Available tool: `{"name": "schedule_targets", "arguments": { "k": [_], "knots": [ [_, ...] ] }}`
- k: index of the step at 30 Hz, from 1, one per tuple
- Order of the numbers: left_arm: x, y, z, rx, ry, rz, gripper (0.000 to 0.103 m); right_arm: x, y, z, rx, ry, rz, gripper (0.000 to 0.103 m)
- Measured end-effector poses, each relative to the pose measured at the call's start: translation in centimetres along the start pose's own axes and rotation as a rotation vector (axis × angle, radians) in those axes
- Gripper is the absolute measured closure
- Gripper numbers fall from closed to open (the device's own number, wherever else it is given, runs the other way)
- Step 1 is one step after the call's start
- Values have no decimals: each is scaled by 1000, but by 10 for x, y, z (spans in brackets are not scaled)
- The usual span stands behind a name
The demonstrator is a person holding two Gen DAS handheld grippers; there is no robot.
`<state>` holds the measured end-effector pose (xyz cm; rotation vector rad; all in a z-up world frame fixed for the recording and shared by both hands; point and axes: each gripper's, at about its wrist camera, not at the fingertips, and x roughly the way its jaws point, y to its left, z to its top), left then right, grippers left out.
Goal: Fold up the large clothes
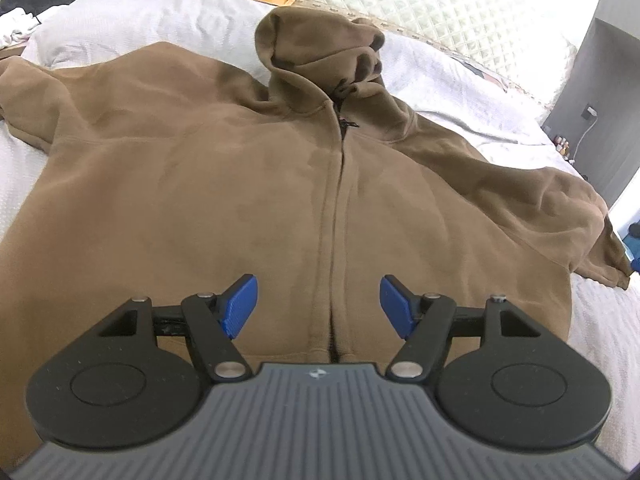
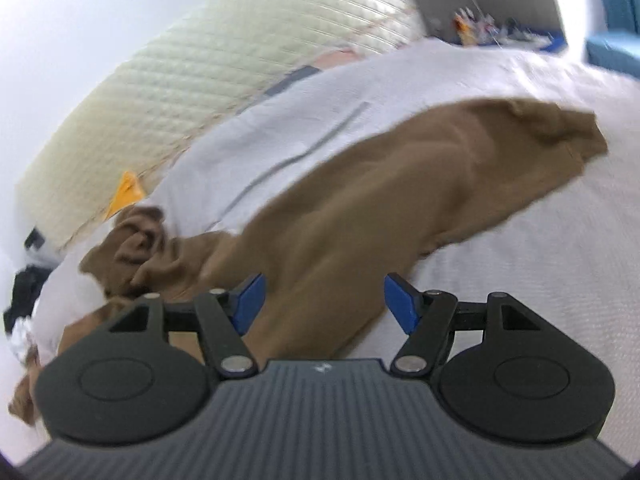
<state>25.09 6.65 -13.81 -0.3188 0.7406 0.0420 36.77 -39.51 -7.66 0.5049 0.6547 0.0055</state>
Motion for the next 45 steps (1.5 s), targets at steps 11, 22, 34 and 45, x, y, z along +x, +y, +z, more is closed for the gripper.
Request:
{"name": "schedule_targets", "arguments": {
  "k": [11,22,34,45],
  "knots": [
    [19,-16,1,21,-1,49,30,77,-132,2,398,21,37,18],
    [41,-13,3,10,31,69,30,144,-188,17,607,-148,112,21],
    [50,-10,8,-17,45,41,30,183,-247,70,771,-328,-102,92],
    [44,-10,20,-49,33,24,30,125,-266,117,518,-348,-359,94]
  ]
}}
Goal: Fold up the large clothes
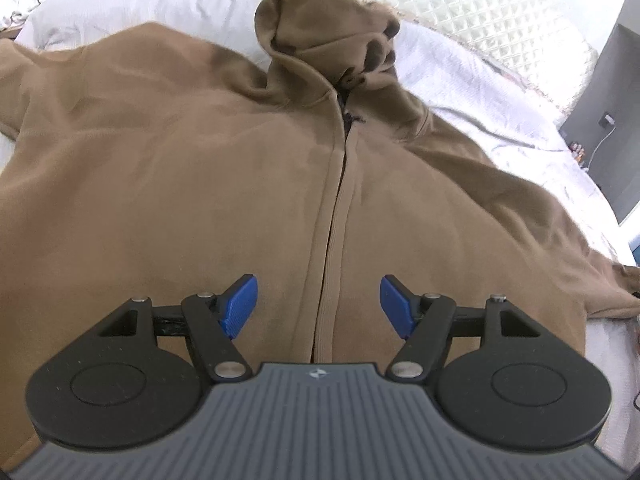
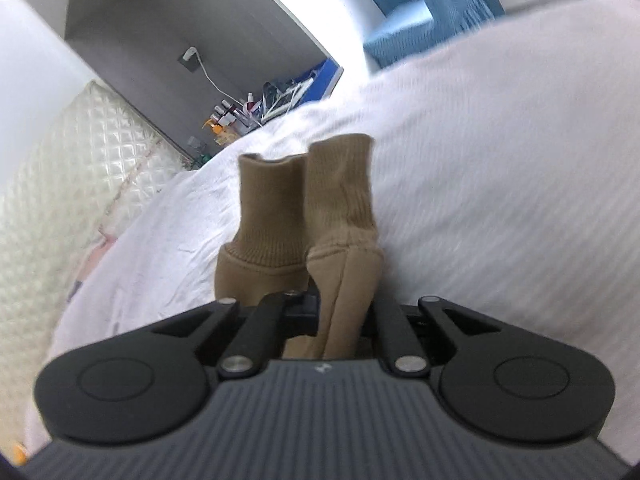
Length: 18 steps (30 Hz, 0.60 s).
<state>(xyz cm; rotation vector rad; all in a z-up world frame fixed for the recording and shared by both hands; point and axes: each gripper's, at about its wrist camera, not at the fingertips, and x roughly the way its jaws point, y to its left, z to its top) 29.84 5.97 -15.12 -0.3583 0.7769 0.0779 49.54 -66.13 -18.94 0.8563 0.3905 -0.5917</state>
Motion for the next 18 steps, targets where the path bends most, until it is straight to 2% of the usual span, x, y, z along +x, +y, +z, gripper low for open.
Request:
{"name": "schedule_targets", "arguments": {
  "k": [5,9,11,15,17,18],
  "knots": [
    [-12,9,2,8,9,-6,30,-34,35,13,-90,-52,23,94],
    [-17,12,3,65,39,58,30,-78,66,29,-165,-93,80,94],
    [-19,21,4,44,51,67,30,-101,90,30,-234,-109,95,94],
    [-28,38,10,-30,61,2,30,-156,145,21,-354,-155,174,94],
    [-32,50,12,-80,90,-60,30,-189,169,7,-413,-191,221,94],
    [-36,55,11,-101,81,-62,30,-205,185,-3,-457,-205,247,94]
  ]
}}
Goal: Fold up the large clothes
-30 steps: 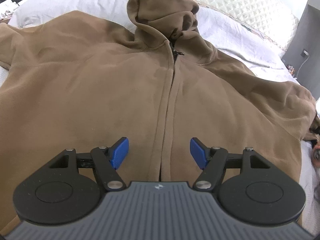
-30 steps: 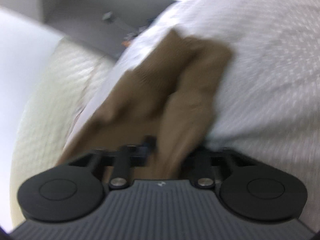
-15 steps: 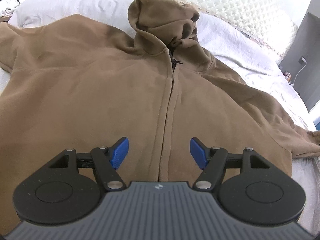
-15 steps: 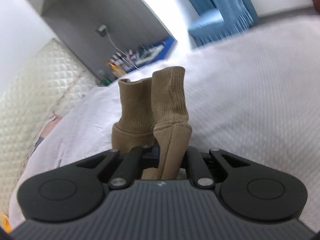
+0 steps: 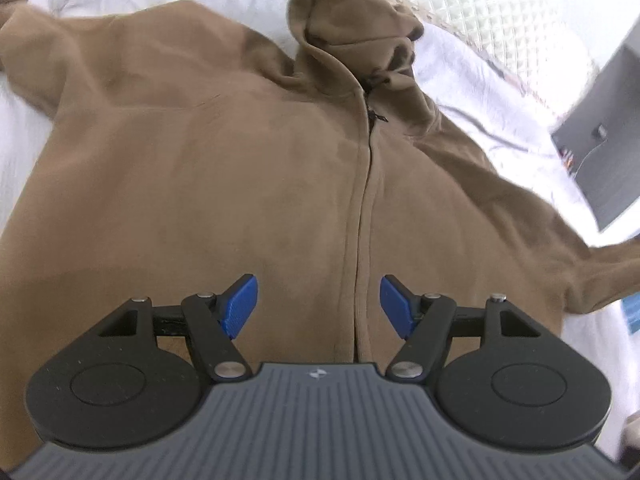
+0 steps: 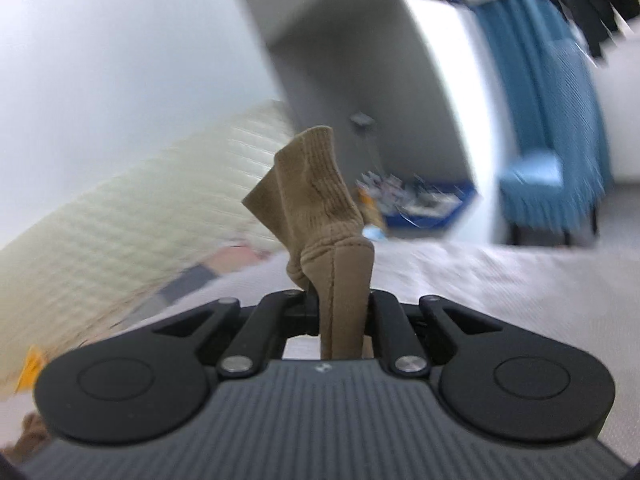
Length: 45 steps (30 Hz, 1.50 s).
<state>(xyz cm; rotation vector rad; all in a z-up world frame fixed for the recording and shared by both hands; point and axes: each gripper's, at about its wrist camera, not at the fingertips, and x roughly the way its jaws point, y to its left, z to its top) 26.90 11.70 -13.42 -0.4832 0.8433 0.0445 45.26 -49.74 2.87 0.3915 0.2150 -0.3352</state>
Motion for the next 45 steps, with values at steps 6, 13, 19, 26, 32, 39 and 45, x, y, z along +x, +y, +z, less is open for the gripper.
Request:
{"name": "schedule_targets", "arguments": {
  "k": [6,13,19,26,32,39,45],
  "knots": [
    [-34,25,3,-55,-53,-55,30,-73,114,-6,-171,-63,172,94],
    [-92,72,13,-173,-189,-106,30,-160,223,-34,-249,-167,408,94],
    [-131,129,21,-319,-286,-126,30,-220,309,-105,-337,-119,618,94],
    [-170,164,17,-341,-410,-98,30,-266,362,-229,-451,110,821,94],
    [-177,184,12,-358,-467,-76,30,-283,370,-330,-557,283,853,94],
    [-162,191,13,-347,-446,-80,30,-291,371,-395,-596,435,883,91],
    [-150,189,15,-336,-428,-123,30,-292,368,-391,-550,549,889,60]
  ]
}}
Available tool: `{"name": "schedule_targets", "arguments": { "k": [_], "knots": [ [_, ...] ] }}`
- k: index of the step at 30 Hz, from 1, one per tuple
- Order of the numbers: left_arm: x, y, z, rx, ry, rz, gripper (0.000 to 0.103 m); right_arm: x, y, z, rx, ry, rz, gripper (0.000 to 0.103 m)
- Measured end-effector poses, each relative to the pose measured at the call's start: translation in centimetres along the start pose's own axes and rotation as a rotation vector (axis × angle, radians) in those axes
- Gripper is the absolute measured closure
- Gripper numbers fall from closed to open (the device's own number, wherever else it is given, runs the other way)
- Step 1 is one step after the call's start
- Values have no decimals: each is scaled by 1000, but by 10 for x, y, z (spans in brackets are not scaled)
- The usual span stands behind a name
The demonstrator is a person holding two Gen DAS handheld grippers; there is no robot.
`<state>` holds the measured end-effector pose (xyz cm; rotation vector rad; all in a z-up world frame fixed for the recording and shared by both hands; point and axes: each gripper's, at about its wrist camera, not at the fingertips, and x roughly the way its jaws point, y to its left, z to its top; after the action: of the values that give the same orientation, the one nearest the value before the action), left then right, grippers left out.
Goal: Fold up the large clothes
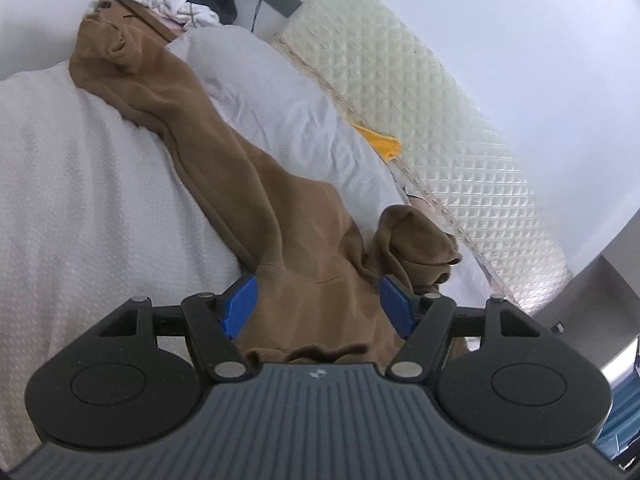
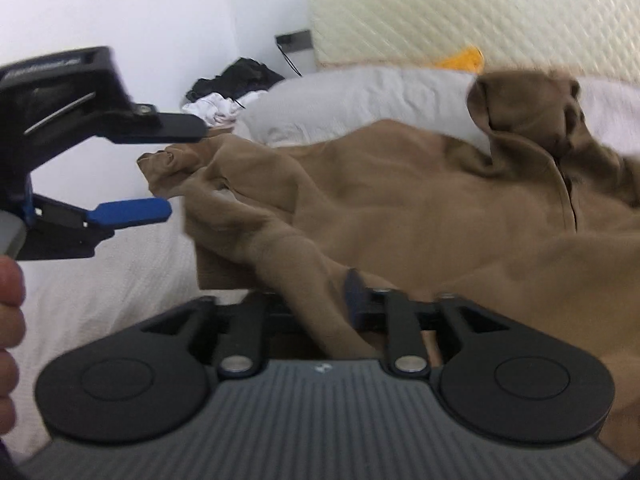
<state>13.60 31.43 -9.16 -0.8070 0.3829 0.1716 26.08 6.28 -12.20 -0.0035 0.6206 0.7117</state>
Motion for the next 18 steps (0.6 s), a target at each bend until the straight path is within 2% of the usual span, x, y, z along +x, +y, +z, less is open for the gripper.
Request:
{"name": "schedule_targets", "arguments": {
  "k": [3,8,11,15,18],
  "knots": [
    [-3,-7,-1,27,-17,-12,30,-4,-12,-3,34,38,33,41],
    [-8,-26,-10,76,-2,-47,30,-39,-30,-9,56,102,96,40],
    [-9,-50,-22,141,14,-72,30,-67,-43,-8,30,89,104,40],
    [0,-80,-47,219,85,-101,31,-93,-73,-1,25,40,30,40],
    [10,-100,-70,300,141,-113,32,-106,-106,6,104,-23,-30,40]
  ]
}}
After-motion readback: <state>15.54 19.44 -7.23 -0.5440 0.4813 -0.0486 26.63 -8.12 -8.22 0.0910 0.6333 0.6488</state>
